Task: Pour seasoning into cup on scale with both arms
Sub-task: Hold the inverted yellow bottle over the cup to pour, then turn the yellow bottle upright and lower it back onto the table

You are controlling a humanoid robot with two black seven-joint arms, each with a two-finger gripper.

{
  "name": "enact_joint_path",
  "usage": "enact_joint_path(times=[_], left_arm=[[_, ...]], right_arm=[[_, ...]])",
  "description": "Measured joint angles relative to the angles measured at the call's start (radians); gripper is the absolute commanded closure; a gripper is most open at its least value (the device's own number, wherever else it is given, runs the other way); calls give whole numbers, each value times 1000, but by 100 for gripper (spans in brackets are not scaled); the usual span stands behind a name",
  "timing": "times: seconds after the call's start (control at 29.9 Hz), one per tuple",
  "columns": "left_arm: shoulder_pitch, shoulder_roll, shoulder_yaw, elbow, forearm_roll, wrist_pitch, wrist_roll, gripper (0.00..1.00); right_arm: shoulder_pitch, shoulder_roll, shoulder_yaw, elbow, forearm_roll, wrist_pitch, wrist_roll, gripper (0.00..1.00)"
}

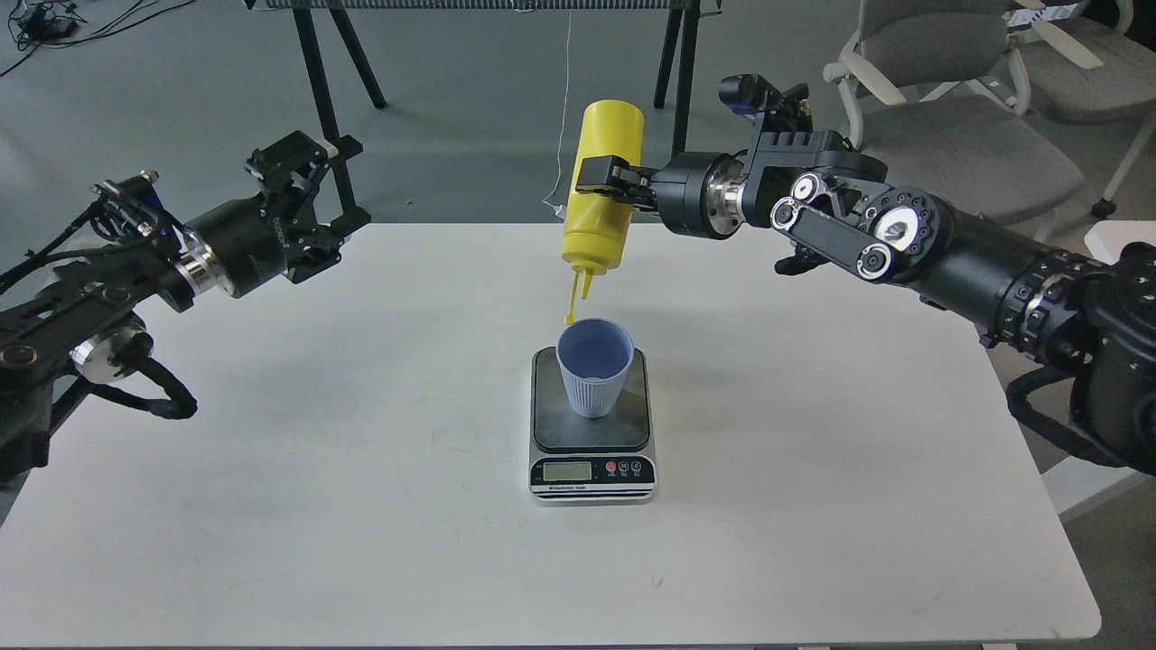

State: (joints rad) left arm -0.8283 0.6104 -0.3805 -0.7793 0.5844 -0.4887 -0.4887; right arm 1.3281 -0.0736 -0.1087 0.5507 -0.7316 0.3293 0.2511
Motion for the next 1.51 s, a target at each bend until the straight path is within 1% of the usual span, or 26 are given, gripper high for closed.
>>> enact_joint_path(times=[0.67,0.74,0.84,0.9,0.94,0.97,1.0,1.07,1.24,1.31,1.41,1.51], left_arm=[[0,0,0,0,0,0,0,1],[0,2,0,0,0,0,0,1],[0,4,1,0,0,0,0,1],[0,7,2,0,0,0,0,1],[0,8,2,0,0,0,0,1],[0,10,3,0,0,0,0,1],[0,10,3,0,0,0,0,1],[0,10,3,0,0,0,0,1],[0,9,6,0,0,0,0,1],[0,7,9,0,0,0,0,1],[5,5,11,0,1,0,0,1],[6,2,14,0,2,0,0,1]], right_arm=[[15,1,-3,-8,15,12,-1,98],[26,-2,27,-18,35,31,-1,98],[36,-14,119,-45,100,96,-6,98],[36,-41,201,-59,153,137,-14,98],[36,-47,214,-60,162,141,-16,98],[35,-96,311,-65,233,155,-28,98],[30,-114,343,-64,270,156,-34,98],[10,-173,428,-58,415,159,-54,98],[-56,-341,523,-19,857,159,-100,98],[-104,-413,532,38,1022,159,-106,98],[-189,-513,562,167,1237,159,-105,98],[-341,-577,679,286,1428,159,-98,98]])
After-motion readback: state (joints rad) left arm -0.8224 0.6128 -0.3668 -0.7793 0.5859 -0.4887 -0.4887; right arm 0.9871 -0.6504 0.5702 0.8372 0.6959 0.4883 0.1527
